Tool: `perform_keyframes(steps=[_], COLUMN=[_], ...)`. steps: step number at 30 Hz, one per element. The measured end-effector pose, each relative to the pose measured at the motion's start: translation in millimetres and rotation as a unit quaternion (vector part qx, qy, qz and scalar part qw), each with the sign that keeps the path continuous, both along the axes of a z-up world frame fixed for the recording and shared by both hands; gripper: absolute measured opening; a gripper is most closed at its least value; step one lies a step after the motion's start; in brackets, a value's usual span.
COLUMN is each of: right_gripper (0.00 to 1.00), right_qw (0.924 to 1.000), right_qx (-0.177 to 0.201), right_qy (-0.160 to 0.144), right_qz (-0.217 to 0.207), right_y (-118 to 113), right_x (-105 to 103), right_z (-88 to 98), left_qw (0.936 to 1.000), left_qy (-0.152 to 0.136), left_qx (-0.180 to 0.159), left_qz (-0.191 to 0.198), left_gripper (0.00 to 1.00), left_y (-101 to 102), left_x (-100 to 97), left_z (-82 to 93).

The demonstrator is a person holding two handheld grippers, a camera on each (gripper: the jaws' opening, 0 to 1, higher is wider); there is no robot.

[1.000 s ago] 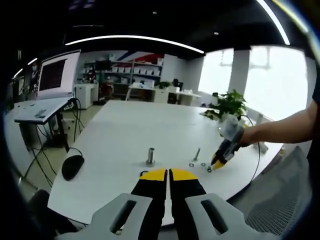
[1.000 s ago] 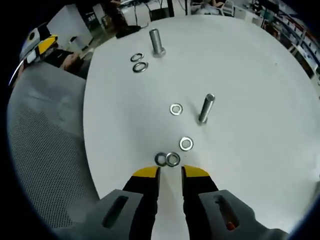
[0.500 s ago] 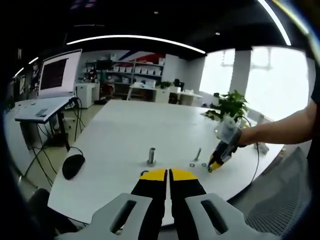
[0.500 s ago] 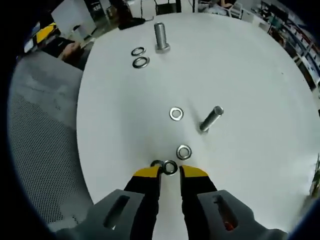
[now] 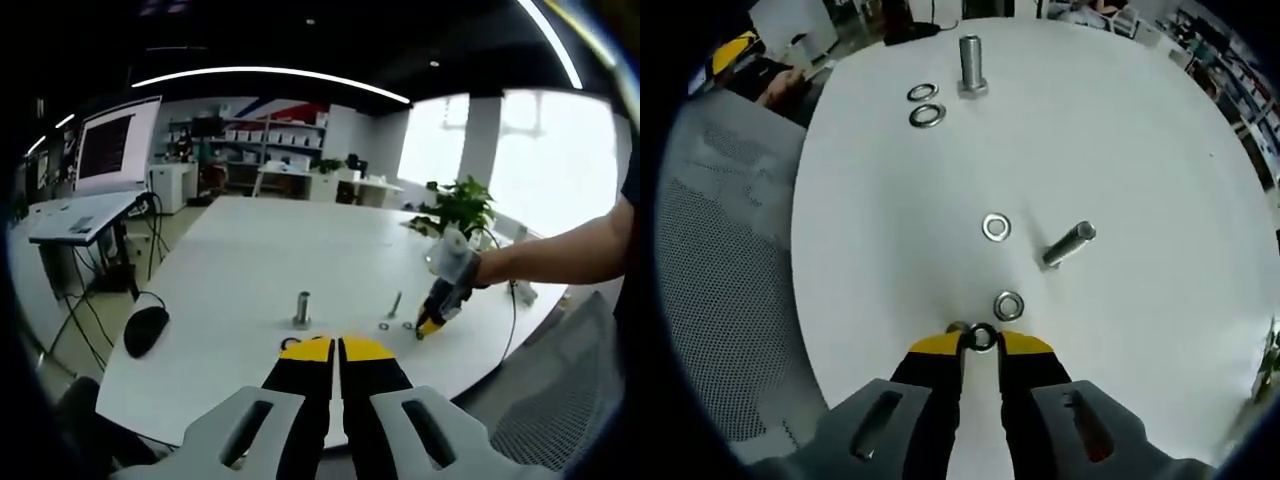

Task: Place the washer onto the threaded stud by aligning its center hole with the stud, sliding it down to the base, and recovering from edge contact or off-axis alignment until the washer reaches the visible bottom stop.

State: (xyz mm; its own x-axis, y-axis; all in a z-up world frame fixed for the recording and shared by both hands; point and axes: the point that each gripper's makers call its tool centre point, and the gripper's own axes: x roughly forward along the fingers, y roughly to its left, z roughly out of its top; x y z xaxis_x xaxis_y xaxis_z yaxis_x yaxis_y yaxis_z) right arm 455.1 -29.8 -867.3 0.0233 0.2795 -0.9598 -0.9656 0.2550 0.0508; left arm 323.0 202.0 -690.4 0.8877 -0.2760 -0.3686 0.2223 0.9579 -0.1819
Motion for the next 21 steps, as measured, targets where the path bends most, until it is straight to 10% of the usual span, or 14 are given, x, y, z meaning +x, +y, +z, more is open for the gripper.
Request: perform_keyframes(steps=[21], right_gripper=[0.15], right_qw=[0.9993], right_qx=[0.025], right_qy=[-0.010], right_qz=[0.026], right_y=[7], right_x=[1], right_z=[41.0], left_qw=[1.0000], left_qy=[-0.003], left_qx=[-0.001], left_qz=[0.002], left_gripper=[0.00], left_y=[1], left_x=[0.4], left_z=[1.1])
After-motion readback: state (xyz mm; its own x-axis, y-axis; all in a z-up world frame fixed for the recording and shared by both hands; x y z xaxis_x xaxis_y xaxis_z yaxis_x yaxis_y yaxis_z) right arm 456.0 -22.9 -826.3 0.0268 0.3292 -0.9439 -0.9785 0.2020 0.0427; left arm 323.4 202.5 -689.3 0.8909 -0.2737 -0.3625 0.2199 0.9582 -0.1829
